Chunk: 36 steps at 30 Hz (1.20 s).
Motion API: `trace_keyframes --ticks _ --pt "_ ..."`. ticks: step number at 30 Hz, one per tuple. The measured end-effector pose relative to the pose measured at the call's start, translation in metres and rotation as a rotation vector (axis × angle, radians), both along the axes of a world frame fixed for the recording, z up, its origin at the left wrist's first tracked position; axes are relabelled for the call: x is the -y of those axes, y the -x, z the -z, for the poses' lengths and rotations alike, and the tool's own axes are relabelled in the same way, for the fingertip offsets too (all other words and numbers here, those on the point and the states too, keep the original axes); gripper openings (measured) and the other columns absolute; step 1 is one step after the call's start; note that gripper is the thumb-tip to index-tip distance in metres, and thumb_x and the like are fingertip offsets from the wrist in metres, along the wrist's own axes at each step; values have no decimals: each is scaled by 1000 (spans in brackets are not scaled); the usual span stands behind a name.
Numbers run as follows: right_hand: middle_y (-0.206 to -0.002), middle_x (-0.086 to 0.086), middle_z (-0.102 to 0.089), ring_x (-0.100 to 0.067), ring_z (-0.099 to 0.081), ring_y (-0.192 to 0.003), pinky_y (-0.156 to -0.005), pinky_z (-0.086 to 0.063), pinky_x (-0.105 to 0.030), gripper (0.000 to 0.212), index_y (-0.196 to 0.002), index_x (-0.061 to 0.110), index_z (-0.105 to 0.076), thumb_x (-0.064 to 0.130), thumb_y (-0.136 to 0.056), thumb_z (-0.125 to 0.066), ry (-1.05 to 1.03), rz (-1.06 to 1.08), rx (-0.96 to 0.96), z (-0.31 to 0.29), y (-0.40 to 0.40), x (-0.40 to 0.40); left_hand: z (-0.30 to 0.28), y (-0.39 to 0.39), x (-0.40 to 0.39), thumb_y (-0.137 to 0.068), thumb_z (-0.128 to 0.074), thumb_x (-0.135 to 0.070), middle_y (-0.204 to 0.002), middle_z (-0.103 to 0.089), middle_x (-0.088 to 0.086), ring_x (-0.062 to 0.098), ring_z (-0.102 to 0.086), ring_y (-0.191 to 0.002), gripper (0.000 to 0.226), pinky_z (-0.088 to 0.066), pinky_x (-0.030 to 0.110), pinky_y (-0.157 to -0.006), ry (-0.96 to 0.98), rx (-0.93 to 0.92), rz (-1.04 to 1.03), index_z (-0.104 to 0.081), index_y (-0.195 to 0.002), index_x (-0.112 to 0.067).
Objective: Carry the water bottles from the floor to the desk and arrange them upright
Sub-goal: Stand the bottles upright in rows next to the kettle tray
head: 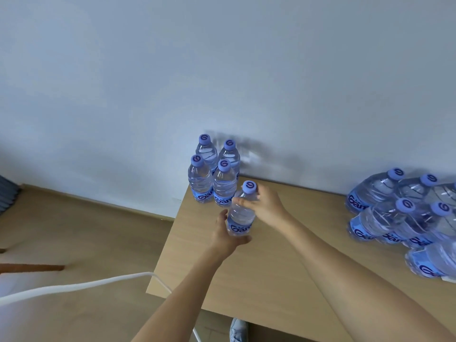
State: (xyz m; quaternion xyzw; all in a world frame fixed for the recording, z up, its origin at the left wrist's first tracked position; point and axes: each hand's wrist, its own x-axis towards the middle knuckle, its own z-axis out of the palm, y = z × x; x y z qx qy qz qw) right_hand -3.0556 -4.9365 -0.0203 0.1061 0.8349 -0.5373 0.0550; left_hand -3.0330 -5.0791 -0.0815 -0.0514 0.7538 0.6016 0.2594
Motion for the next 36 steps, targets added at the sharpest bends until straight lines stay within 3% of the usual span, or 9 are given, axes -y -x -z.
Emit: trace_keyframes --ticks 4,8,11,13,16,26,32,34,36 --pt "-69 -5 -65 -11 -57 -63 -64 -44 -30 46 -82 9 -67 55 -82 -67 -45 105 3 -16 -3 -17 -6 -2 -9 -62 -84 6 -119 -59 9 23 -63 -104 81 -59 36 -82 -71 -23 75 -43 -130 -13" --pt "-66 -9 -67 -21 -65 -67 -63 -48 -36 60 -75 9 -67 69 -78 -61 -203 170 13 -39 -5 -41 -17 -5 -18 -58 -89 -11 -96 -72 1 14 -69 -84 57 -56 25 -69 -99 -50 204 -62 -107 -18" --pt "-64 9 -63 -5 -60 -63 -55 -39 -18 44 -74 25 -67 68 -80 -59 -227 224 -5 -54 -13 -58 -30 -10 -35 -60 -88 -13 -86 -75 4 13 -68 -70 44 -51 22 -59 -159 -26 302 -66 -99 -15" --pt "-69 7 -66 -5 -60 -65 -53 -38 -12 41 -76 23 -67 62 -85 -59 -206 224 0 -61 -21 -68 -35 -15 -45 -63 -88 -11 -84 -75 1 9 -68 -69 40 -50 20 -58 -178 -16 319 -68 -97 -16" --pt "-76 -3 -69 -14 -63 -70 -65 -47 -24 48 -87 7 -69 54 -87 -62 -106 242 28 -65 -37 -83 -41 -28 -60 -63 -87 -14 -85 -75 1 8 -68 -70 35 -52 20 -61 -184 -27 364 -70 -93 -20" --pt "-93 -27 -68 -34 -67 -88 -79 -54 -48 53 -92 -5 -68 48 -85 -68 -12 330 -18 -65 -91 -144 -57 -64 -124 -61 -84 -14 -72 -71 -4 14 -59 -58 42 -50 23 -54 -184 -64 587 -62 -77 -46" --pt "-84 -25 -65 -26 -63 -79 -73 -47 -37 60 -95 -11 -63 48 -83 -69 3 335 -64 -71 -124 -196 -60 -91 -176 -68 -85 -24 -88 -73 -10 6 -67 -72 40 -55 19 -65 -198 -44 577 -58 -94 -39" --pt "-95 -30 -67 -31 -67 -84 -79 -51 -43 57 -96 -10 -64 45 -83 -71 1 320 -69 -70 -139 -212 -61 -101 -197 -74 -78 -17 -78 -69 -7 10 -61 -64 29 -51 17 -58 -218 -49 613 -61 -83 -39" --pt "-84 -25 -68 -23 -63 -72 -71 -49 -43 44 -87 -2 -67 41 -81 -74 -22 303 -81 -67 -157 -229 -53 -113 -218 -74 -76 -11 -74 -67 -5 10 -59 -62 30 -47 14 -54 -226 -55 615 -61 -79 -37"
